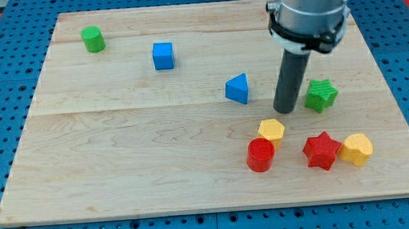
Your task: Move the blue triangle diagonally to the blue cube
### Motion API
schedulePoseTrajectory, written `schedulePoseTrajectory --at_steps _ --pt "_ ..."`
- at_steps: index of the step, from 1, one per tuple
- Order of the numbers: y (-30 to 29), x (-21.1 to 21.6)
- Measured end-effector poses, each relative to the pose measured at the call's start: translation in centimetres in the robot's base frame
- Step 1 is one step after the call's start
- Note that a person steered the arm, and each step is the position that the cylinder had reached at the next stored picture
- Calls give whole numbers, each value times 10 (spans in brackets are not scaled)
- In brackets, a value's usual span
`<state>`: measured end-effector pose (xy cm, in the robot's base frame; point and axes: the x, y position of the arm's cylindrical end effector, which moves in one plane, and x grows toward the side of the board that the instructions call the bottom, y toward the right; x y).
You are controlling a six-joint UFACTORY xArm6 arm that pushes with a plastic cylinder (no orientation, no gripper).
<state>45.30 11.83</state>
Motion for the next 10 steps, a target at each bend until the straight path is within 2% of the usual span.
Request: schedulePoseTrajectory --at_steps 5,7,10 --pt "-49 -28" --pt "-41 43" --pt "-71 32"
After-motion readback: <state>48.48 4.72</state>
